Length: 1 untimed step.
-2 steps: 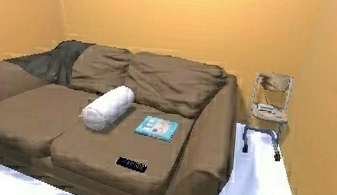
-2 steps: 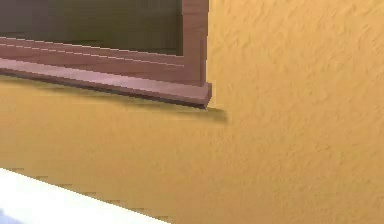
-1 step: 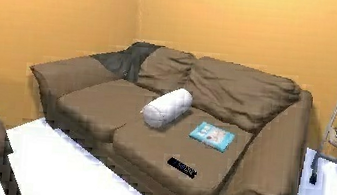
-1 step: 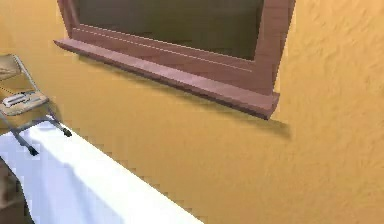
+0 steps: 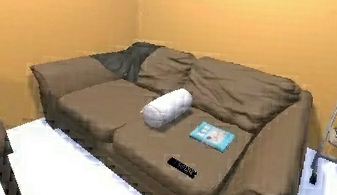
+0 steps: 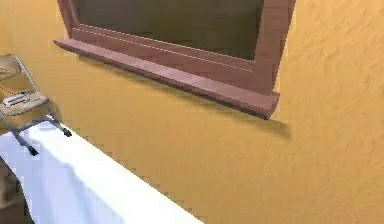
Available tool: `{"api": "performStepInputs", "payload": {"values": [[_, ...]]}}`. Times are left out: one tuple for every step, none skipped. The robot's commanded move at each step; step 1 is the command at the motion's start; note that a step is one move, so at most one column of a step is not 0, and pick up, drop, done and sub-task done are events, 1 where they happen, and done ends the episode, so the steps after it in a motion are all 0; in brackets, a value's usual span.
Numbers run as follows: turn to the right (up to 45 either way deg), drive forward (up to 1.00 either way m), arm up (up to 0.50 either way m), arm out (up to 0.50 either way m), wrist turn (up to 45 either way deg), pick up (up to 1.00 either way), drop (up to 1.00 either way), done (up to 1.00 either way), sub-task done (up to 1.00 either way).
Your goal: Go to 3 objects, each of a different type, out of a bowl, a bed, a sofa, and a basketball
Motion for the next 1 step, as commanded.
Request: {"api": "performStepInputs", "payload": {"values": [[-45.0, 0.0, 0.0, 0.0, 0.0, 0.0, 0.0, 0.0, 0.0]]}}
